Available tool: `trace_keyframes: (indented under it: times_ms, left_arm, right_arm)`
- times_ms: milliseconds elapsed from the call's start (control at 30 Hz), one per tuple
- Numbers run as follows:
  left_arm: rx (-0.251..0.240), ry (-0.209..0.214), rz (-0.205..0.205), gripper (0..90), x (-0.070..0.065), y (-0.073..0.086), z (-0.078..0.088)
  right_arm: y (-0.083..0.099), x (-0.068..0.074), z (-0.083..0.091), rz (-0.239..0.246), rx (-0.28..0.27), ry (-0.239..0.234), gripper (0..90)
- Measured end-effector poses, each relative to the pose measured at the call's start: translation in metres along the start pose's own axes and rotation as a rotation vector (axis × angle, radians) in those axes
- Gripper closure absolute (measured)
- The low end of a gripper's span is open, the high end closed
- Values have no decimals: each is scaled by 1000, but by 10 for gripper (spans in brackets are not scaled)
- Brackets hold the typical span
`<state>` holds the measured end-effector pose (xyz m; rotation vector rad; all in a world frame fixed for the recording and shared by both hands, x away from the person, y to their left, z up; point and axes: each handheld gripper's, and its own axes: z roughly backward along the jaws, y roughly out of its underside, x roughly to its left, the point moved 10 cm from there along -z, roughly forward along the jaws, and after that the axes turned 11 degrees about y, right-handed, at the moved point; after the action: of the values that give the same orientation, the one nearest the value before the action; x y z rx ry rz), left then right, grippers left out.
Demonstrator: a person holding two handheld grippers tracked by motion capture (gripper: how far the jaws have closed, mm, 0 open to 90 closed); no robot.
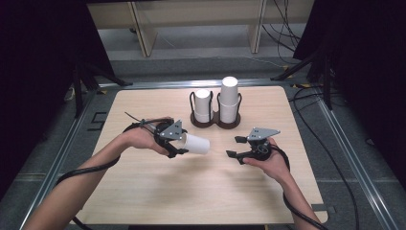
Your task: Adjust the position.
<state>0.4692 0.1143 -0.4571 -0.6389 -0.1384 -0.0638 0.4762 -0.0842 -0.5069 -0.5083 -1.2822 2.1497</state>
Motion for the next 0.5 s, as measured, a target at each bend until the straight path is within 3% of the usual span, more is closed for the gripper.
trace_keyframes:
  times_ms: [167, 233, 500]
  left_arm:
    - [32, 15, -18, 320, -2, 0, -2]
    - [49, 19, -18, 320, -3, 1, -4]
    - [128, 24, -50, 320, -1, 4, -4]
  right_arm:
    - [-2, 4, -2, -15, 10, -18, 282]
    - [-2, 3, -4, 6, 2, -11, 282]
    - [-3, 6, -5, 5, 12, -18, 282]
